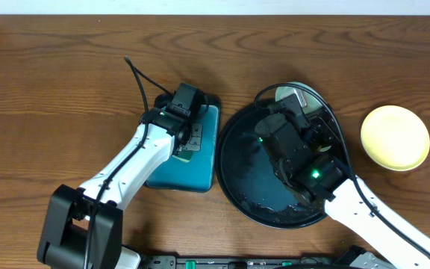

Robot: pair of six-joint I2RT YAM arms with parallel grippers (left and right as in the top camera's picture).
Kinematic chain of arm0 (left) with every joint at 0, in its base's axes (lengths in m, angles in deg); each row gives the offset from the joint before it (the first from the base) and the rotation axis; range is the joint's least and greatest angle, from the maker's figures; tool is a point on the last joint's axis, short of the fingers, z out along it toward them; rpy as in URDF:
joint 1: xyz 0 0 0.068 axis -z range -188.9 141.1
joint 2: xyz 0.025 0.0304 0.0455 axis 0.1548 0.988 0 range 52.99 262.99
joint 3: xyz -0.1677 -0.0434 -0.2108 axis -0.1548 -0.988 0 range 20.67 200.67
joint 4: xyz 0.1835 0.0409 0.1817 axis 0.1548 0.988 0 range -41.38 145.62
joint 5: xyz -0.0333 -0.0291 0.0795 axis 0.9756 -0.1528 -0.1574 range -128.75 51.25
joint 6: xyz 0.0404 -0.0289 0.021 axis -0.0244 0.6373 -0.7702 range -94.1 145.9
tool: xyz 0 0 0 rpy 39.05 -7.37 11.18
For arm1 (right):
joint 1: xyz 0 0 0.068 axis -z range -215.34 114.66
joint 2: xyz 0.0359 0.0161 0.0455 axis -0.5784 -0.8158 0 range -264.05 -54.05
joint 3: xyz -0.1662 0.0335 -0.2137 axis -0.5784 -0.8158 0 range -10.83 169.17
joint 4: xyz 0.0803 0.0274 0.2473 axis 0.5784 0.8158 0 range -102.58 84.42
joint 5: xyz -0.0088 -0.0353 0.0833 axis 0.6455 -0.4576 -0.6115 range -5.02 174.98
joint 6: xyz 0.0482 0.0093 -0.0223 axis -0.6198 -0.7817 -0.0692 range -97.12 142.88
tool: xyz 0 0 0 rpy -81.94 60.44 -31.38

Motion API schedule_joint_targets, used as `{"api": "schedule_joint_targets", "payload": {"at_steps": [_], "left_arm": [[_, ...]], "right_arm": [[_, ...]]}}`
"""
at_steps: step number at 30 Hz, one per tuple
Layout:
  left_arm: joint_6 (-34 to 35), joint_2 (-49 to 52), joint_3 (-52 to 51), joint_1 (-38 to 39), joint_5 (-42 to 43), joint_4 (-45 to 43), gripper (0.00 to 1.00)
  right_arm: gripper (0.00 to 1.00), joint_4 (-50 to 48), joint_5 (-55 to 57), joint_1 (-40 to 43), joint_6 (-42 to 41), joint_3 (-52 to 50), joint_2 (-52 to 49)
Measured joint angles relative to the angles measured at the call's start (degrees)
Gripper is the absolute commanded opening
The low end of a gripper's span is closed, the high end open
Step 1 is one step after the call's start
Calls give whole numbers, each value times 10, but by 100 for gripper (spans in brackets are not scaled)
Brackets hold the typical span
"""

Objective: Clean dirty plates on tray and stack at the side

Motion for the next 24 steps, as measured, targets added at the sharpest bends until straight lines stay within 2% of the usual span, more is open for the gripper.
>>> {"api": "schedule_joint_targets", "payload": {"at_steps": [13,14,15,16,24], "left_arm": [[-21,30,0,0,0,-13,8],[-21,30,0,0,0,-13,15],[-21,30,0,0,0,-13,29],[-24,30,0,0,0,-13,32],[-22,30,0,0,0,-15,34]], "right_arm": [[1,-3,7,0,1,0,0],[1,-3,7,0,1,0,0],[1,-3,7,0,1,0,0],[1,-3,7,0,1,0,0],[1,-3,7,0,1,0,0]]}}
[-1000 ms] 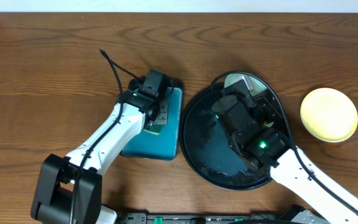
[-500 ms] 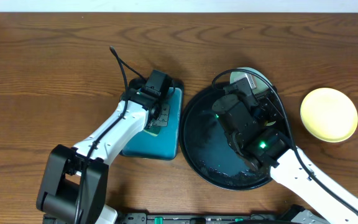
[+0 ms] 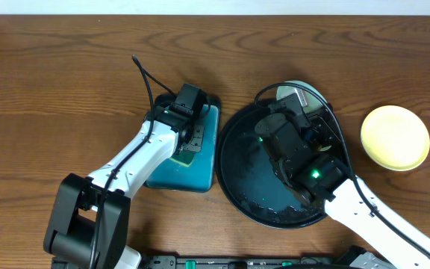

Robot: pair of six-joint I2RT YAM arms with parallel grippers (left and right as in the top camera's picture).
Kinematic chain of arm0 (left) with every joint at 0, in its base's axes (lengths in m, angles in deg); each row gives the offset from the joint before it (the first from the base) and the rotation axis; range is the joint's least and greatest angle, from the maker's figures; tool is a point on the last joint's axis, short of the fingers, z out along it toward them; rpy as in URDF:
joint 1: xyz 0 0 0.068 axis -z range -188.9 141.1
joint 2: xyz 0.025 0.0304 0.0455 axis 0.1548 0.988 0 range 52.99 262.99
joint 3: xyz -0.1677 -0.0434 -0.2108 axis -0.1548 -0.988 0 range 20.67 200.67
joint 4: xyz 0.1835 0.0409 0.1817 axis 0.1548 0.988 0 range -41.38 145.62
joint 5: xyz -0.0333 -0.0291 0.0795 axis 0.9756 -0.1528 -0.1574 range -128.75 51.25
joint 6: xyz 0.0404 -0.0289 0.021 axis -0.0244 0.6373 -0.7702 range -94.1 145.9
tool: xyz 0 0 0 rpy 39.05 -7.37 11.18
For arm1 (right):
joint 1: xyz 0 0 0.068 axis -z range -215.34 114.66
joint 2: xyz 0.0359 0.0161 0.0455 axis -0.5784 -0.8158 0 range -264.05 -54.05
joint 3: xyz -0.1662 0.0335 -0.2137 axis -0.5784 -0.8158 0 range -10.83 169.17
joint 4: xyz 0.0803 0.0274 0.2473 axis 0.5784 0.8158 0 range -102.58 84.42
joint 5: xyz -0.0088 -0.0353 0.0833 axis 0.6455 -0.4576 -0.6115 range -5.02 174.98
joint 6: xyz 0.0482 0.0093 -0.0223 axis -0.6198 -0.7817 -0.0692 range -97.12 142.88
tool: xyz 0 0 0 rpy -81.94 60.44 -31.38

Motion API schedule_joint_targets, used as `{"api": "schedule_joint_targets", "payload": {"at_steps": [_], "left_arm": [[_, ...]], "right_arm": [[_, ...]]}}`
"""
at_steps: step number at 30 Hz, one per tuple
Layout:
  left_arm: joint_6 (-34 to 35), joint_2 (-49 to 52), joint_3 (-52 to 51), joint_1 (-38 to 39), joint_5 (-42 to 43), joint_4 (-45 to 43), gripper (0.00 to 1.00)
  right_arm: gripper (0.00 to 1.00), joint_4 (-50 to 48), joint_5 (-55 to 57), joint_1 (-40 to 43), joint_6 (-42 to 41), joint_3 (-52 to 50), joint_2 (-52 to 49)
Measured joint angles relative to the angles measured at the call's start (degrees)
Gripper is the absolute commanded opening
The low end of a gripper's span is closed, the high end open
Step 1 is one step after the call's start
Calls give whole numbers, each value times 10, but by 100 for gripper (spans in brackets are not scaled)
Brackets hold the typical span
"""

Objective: Clean dirty plates on tray and stack at the side

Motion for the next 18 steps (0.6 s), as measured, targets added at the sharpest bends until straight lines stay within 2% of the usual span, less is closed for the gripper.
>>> {"api": "schedule_joint_targets", "payload": {"at_steps": [5,8,12,18], "left_arm": [[12,-14,0,-18,0,1,35],[39,-53,0,-66,0,10,42],[56,-92,0,-115,11,22,44],[64,-92,0,-136,22,42,44]], "right_arm": [[1,0,0,0,0,0,0],[1,0,0,0,0,0,0],[1,0,-23,0,0,0,0],[1,-21,-53,-2,-11,0,1]]}}
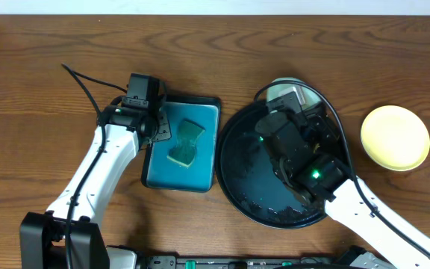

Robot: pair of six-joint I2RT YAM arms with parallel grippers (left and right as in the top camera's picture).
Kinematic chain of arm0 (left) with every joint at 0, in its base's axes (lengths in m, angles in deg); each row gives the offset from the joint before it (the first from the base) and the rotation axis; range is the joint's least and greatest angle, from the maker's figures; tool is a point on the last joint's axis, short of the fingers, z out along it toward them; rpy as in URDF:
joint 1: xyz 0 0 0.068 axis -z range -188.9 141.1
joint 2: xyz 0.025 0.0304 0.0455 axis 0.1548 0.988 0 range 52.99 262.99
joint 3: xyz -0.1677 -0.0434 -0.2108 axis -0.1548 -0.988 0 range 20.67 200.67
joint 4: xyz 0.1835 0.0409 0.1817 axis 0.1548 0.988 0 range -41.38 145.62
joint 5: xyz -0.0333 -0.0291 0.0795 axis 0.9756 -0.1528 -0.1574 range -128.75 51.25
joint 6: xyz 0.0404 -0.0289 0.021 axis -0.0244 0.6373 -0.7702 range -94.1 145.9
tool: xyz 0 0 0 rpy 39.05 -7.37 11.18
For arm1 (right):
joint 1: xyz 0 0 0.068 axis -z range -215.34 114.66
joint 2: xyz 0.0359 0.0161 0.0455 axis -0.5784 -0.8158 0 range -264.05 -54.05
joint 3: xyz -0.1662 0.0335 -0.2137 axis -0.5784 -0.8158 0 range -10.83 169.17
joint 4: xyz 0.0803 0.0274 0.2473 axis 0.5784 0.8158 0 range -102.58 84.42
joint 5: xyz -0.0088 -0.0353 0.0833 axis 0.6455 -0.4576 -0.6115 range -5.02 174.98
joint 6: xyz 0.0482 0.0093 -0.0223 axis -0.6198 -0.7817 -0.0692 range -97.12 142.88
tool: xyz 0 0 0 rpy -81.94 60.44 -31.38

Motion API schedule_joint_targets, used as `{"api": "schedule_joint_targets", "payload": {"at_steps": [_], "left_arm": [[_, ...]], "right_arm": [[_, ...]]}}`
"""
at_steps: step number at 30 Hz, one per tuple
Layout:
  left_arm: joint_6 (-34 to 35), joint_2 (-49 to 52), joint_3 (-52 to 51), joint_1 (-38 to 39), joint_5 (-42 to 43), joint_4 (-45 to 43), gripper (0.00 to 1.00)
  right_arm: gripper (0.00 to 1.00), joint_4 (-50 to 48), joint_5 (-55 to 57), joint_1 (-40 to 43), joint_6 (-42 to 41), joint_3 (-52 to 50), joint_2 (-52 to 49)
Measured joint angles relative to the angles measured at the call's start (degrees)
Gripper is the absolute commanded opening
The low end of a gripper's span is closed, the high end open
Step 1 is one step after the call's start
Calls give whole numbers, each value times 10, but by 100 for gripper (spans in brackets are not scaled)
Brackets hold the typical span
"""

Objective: Clean dirty plates on tray and stack at the side

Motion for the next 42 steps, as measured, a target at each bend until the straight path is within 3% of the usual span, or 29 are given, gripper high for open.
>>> {"api": "schedule_joint_targets", "payload": {"at_steps": [7,14,21,29,34,35,36,38,40,42], "left_arm": [[0,0,0,-2,5,1,44],[0,0,0,-2,9,10,44],[0,0,0,-2,9,21,44],[0,0,0,-2,9,25,44],[0,0,0,-2,9,26,45],[0,0,0,-2,9,27,44],[0,0,0,-2,9,27,45],[0,0,0,-2,9,27,45],[0,0,0,-2,9,27,45],[0,0,0,-2,9,27,45]], "right_arm": [[1,4,3,-2,-8,0,-1],[1,54,-105,76,-177,0,-2],[1,117,-301,323,-371,0,-33],[1,115,-533,621,-430,0,-94],[1,112,-609,749,-438,0,-143],[10,113,-621,775,-440,0,-155],[34,111,-634,800,-444,0,-167],[69,105,-656,824,-445,0,-179],[82,103,-675,838,-445,0,-189],[85,103,-702,841,-436,0,-193]]}}
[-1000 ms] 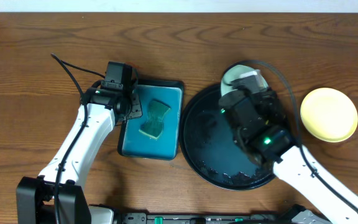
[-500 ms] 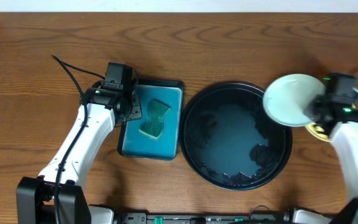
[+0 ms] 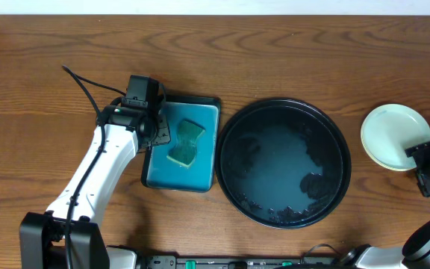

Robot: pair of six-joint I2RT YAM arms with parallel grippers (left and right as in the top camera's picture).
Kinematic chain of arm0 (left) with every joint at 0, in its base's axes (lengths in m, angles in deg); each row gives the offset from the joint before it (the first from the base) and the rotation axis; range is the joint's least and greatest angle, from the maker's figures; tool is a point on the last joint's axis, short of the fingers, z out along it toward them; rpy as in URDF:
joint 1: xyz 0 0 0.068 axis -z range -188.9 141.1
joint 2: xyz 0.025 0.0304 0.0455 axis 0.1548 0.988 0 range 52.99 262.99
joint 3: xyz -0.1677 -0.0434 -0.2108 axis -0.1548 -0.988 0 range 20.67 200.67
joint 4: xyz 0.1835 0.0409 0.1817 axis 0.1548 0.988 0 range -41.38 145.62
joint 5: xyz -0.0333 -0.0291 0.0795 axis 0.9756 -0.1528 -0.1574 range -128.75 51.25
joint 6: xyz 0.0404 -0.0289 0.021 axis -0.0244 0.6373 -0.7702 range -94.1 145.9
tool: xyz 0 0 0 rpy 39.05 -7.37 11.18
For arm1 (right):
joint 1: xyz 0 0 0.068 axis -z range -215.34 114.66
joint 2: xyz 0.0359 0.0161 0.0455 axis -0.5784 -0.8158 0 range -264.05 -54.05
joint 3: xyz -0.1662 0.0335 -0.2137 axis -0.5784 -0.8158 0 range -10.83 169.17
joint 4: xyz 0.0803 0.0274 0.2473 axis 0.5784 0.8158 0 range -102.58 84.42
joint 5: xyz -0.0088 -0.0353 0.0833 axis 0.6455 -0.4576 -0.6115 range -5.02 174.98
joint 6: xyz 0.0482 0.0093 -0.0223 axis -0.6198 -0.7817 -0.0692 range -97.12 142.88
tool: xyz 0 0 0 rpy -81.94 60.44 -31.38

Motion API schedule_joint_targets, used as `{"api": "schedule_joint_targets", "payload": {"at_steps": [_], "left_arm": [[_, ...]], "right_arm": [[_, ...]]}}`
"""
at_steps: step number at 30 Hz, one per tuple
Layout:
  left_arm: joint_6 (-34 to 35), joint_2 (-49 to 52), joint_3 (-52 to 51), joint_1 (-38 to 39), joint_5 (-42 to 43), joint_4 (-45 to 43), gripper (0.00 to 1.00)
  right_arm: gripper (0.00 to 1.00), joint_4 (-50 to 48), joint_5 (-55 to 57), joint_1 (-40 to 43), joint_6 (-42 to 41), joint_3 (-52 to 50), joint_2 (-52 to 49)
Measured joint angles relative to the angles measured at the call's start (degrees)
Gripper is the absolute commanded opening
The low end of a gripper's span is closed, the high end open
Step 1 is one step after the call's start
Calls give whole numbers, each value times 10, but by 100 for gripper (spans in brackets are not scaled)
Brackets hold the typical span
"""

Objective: Clean dirty plates on tray and stack at the side

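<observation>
A pale plate (image 3: 389,131) lies at the table's right side, outside the round black tray (image 3: 282,153). The tray holds only wet residue and no plate. My right gripper (image 3: 418,155) is at the plate's lower right rim; whether its fingers still pinch the rim is unclear. A green-and-yellow sponge (image 3: 186,143) lies loose on the teal rectangular tray (image 3: 204,170). My left gripper (image 3: 157,133) hovers over that tray's left edge, open, just left of the sponge.
The wooden table (image 3: 66,52) runs out to the left and to the back. The left arm's cable (image 3: 88,82) loops above its wrist. The two trays sit side by side, almost touching.
My right arm left the black tray, where it was at a pale plate near the far rim. It is now at the right side, where a pale plate covers the yellow one. The left arm stayed put.
At first my left gripper was over the sponge on the teal tray, and my right gripper was over the black tray by a pale plate. The left gripper then sat further left with the sponge lying free. Now the pale plate rests on the yellow one.
</observation>
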Motion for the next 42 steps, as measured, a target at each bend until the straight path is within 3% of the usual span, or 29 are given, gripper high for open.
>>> {"api": "schedule_joint_targets", "payload": {"at_steps": [7,11,15,16,17,18,23,31,35,42], "left_arm": [[1,0,0,-1,0,0,46],[9,0,0,-22,3,-2,52],[8,0,0,-58,28,-1,59],[7,0,0,-65,35,3,62],[6,0,0,-72,41,12,74],[6,0,0,-77,46,22,76],[11,0,1,-109,54,106,77],[4,-14,2,-122,56,192,77],[-8,-89,2,-122,58,203,77],[-37,-382,-77,-102,60,112,78]], "right_arm": [[87,-8,-197,-14,85,0,0],[99,-8,-289,-64,146,0,0],[99,-5,-314,-144,190,0,0],[99,-1,-311,-161,196,0,0],[99,15,-300,-188,206,4,0],[99,36,-285,-209,214,10,0],[99,183,-156,-324,244,109,-2],[99,253,-48,-402,244,150,54],[99,281,-3,-408,236,149,154],[99,203,62,-422,234,53,401]]}}
